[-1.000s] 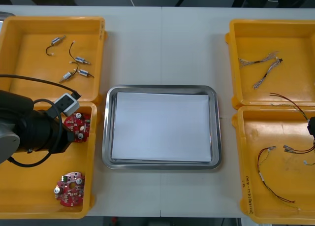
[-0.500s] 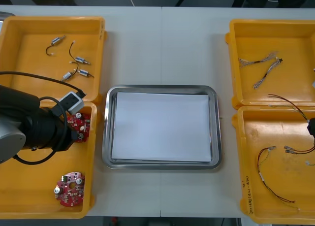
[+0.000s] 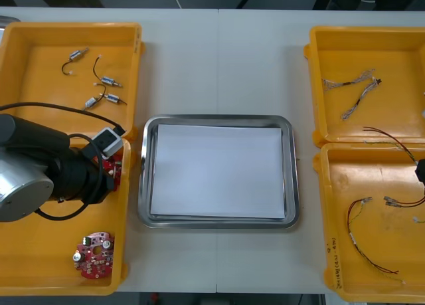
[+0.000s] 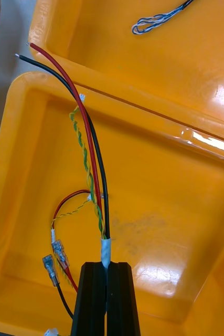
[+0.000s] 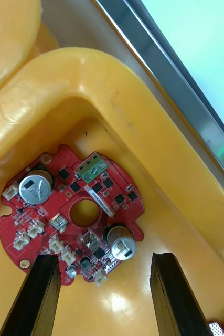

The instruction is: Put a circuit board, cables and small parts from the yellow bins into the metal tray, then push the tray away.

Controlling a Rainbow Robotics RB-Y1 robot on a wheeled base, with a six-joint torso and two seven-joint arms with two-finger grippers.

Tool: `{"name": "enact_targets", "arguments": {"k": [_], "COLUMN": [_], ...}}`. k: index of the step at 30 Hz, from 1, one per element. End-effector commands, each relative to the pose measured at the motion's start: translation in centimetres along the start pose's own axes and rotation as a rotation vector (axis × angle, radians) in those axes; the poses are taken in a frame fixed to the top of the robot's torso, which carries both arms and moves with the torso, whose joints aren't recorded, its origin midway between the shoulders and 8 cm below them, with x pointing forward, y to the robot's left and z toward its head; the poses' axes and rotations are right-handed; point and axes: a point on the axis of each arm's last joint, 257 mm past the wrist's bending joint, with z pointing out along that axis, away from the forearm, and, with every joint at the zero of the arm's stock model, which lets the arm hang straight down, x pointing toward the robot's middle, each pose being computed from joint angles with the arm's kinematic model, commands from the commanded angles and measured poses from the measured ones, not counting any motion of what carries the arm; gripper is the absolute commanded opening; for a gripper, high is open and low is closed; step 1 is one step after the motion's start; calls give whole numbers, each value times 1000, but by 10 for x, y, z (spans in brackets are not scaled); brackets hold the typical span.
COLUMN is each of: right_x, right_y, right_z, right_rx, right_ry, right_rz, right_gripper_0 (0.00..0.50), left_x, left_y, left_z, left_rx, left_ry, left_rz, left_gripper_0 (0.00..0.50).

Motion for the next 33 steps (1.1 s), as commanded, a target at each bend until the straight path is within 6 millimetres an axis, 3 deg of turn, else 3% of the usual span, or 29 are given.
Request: {"name": "enact_targets", "arguments": {"k": [1,17,30,33], "right_x": [-11,-10,-10,-10], "right_y": [0,-2,-2,-1], "right_z": [-8,-8,-8,-8], "right_rx": [27,35,34,32], "right_ry": [-31,-31,-31,-30], "right_rz": [-50,-46,-47,-47], "right_gripper_0": [0,0,0,0], "left_x": [-20,-10,-7,-7], "left_y": [-5,-8,-10,-9], "left_z": [-1,20,25,25], "left_rx": [4,-9,-24,-29], "left_ry": [-41,-9,-3,-5], "left_rz": [-128,-114,-86,-79], "left_gripper_0": [500,500,500,437]}}
